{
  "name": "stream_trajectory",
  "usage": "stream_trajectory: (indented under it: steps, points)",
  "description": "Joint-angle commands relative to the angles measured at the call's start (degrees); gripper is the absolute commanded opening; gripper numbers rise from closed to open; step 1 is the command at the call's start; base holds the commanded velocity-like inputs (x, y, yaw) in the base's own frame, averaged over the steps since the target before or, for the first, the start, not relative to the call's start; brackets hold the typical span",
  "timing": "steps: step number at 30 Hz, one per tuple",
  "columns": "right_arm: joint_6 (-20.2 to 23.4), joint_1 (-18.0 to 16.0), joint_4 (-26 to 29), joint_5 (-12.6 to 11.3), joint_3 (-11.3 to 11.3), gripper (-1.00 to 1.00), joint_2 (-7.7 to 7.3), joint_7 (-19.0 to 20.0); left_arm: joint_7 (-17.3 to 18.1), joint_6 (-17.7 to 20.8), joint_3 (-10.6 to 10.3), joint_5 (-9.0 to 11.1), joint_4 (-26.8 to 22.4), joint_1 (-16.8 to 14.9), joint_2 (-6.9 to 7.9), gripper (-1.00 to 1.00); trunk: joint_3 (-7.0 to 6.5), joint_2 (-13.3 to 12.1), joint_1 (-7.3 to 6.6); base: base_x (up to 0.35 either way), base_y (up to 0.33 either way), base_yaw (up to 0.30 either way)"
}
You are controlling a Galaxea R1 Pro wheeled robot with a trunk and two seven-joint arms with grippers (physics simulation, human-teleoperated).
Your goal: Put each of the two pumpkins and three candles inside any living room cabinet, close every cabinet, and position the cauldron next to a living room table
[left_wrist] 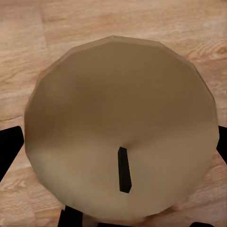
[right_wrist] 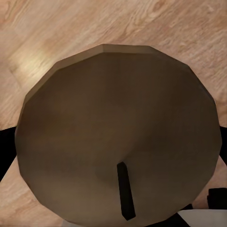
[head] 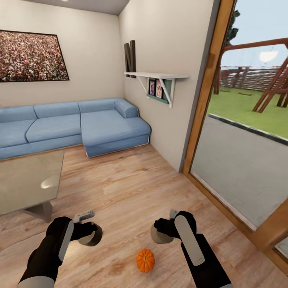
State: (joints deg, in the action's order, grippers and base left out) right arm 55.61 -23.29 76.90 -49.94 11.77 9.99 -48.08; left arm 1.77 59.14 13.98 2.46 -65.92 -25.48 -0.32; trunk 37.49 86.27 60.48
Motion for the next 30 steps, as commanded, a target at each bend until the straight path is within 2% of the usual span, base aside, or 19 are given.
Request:
stream_trajectory:
  steps: [1, 30]
  points:
    - [-0.07, 0.00, 0.00, -0.07, 0.00, -1.00, 0.00, 0.00, -0.01, 0.00, -0.01, 0.09, 0.00, 0.00, -0.01, -1.00, 0.00, 0.00, 0.00, 0.000, 0.000, 0.288]
    - [-0.01, 0.00, 0.00, -0.07, 0.00, -1.00, 0.00, 0.00, -0.01, 0.01, -0.01, 0.09, 0.00, 0.00, -0.03, -1.00, 0.00, 0.00, 0.00, 0.000, 0.000, 0.288]
